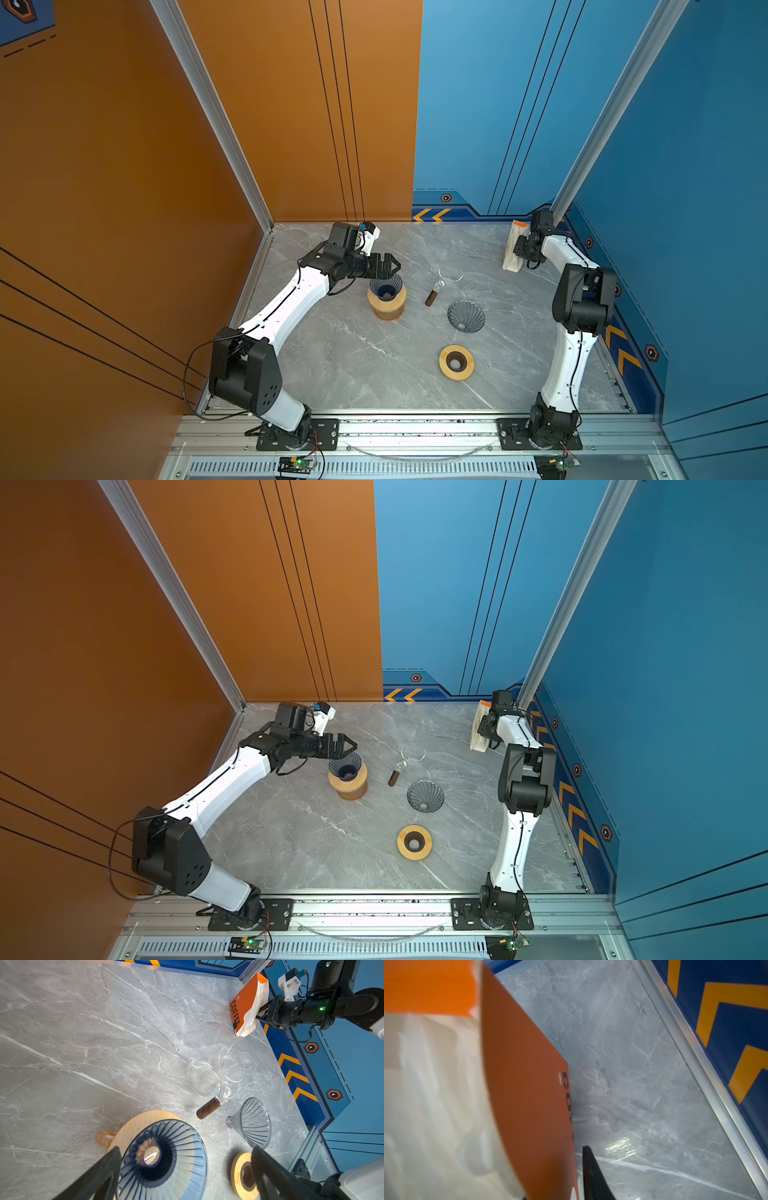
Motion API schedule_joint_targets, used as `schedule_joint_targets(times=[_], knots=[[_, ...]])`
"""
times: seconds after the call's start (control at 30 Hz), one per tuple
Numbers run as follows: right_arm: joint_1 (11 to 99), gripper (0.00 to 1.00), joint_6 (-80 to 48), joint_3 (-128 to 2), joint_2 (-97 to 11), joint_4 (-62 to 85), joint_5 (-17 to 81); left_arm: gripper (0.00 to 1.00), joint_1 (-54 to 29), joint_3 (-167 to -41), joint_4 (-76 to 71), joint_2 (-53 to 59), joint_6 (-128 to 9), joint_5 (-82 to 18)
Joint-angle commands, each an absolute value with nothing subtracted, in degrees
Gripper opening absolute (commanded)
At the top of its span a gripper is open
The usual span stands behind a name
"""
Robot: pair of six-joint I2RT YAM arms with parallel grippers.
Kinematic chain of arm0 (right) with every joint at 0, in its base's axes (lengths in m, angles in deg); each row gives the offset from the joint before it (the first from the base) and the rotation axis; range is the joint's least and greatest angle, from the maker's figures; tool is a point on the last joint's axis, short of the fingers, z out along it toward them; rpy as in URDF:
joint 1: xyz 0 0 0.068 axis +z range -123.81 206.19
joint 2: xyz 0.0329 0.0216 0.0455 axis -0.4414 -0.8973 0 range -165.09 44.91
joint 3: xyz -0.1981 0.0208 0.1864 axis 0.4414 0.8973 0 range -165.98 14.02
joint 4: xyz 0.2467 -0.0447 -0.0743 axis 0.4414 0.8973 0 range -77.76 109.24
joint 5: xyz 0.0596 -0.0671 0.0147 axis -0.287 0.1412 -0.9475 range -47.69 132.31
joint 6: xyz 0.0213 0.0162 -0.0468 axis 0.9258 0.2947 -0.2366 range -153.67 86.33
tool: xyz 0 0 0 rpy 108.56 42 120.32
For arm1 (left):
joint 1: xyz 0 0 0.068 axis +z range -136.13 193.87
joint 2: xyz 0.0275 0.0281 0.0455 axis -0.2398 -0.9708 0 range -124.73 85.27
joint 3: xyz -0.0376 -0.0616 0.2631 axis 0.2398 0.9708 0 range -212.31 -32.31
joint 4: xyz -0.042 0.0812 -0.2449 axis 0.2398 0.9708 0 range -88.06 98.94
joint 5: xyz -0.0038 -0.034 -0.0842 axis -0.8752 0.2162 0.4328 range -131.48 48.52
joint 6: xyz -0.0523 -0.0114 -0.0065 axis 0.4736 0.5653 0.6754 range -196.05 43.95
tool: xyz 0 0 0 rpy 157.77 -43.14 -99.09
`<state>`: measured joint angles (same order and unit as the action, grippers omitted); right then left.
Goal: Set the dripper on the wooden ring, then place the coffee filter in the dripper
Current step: 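Lower the right gripper beside the orange-and-white filter bag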
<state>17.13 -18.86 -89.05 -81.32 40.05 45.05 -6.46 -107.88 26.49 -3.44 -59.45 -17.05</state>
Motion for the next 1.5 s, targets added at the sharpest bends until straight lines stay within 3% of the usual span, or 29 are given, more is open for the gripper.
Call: schedule_joint_targets(times=[0.0, 0.33, 0.93, 1.47], knots=[[16.81, 0.17, -19.08, -90.41, -81.44, 41.03, 44.85, 0.98, -6.78, -109.13, 26.4, -4.16, -58.91, -17.22], [17.15, 0.03, -21.18, -89.25, -79.56, 42.84, 45.28, 0.98, -6.7, -109.83, 26.33, -5.48, -58.69, -16.7], [20.63, 0.02, -35.89, -85.26, -75.47, 46.14, 51.79, 0.98, -6.71, -109.9, 26.42, -5.9, -58.49, -16.34], [21.01, 0.2, -31.56, -84.08, -72.21, 48.8, 49.57, 0.98, -6.76, -110.8, 26.38, -6.62, -58.3, -15.59]])
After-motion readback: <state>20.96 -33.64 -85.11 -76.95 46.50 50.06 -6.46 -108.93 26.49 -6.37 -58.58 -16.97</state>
